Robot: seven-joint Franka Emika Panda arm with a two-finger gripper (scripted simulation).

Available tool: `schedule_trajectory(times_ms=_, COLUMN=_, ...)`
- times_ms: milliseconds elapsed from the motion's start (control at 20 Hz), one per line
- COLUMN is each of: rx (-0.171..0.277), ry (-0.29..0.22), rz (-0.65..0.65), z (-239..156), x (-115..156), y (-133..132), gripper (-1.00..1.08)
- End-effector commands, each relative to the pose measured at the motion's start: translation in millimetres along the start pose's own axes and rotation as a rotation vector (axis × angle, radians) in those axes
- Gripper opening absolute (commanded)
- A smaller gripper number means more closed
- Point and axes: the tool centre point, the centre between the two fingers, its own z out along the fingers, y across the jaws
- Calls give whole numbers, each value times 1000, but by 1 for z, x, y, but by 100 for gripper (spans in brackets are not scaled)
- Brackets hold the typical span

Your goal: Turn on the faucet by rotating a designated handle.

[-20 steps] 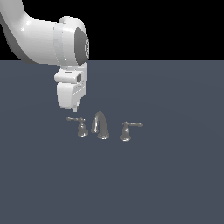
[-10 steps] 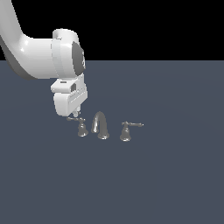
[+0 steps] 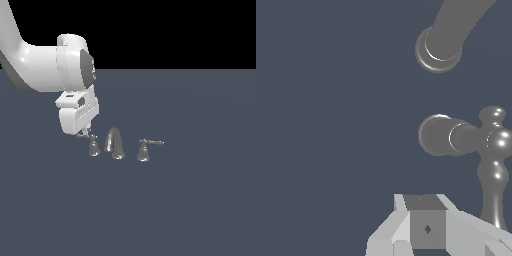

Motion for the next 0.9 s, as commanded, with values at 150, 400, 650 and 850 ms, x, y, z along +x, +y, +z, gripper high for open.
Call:
schedule_trajectory(times_ms=150, rx=0, ry=0, rz=-1, z=0, x=-9, y=18, gripper=-100)
schedule_trajectory(times_ms=400, rx=1, ry=0, rz=0, z=0, x=-16, y=32, gripper=-100)
schedule_trajectory(times_ms=650, rx=7, ry=4, rz=8, z=0, x=-7, y=36, gripper=-100)
schedule_trajectory(times_ms=850, rx=5, ry=3, rz=5, z=0, x=-5, y=49, gripper=-100)
